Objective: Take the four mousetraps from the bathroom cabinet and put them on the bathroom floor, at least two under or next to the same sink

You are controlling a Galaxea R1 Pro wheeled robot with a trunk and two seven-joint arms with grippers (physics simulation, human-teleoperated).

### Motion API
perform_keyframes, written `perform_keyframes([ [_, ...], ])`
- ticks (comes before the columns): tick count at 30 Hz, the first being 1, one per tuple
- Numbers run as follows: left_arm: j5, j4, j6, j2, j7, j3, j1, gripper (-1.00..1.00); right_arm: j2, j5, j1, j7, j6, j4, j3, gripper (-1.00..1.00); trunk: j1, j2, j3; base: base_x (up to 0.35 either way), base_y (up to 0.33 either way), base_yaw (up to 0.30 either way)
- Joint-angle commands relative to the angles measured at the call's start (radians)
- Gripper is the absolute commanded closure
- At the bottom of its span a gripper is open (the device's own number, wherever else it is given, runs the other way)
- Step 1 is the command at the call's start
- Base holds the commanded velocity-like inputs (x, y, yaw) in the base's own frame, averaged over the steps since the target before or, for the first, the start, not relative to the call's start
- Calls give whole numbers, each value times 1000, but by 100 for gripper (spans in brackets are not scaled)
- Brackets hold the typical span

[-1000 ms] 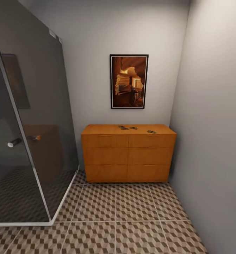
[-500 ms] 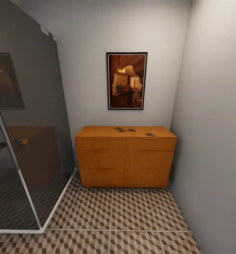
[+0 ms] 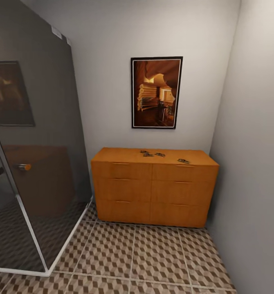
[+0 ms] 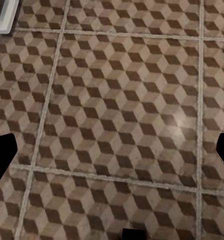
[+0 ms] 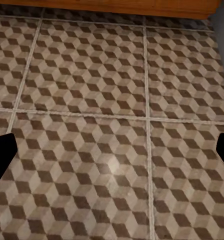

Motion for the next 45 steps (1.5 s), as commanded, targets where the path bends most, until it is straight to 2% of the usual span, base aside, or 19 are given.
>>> perform_keyframes([
  [1, 1, -1, -1, 0, 2, 0, 0, -100, 0, 1, -1, -3, -3, 1, 1, -100, 0, 0, -1, 254, -76, 42],
  [10, 1, -1, -1, 0, 2, 0, 0, -100, 0, 1, 0, -3, -3, 1, 1, -100, 0, 0, -1, 209, -62, 11],
  [30, -1, -1, -2, 0, 2, 0, 0, -100, -1, 0, 0, -3, -4, 0, 0, -100, 0, 0, -1, 22, -3, 0],
  [45, 0, -2, -1, 0, 2, 0, 0, -100, 2, -1, 0, -3, -4, -1, 1, -100, 0, 0, 1, 233, 0, -26],
])
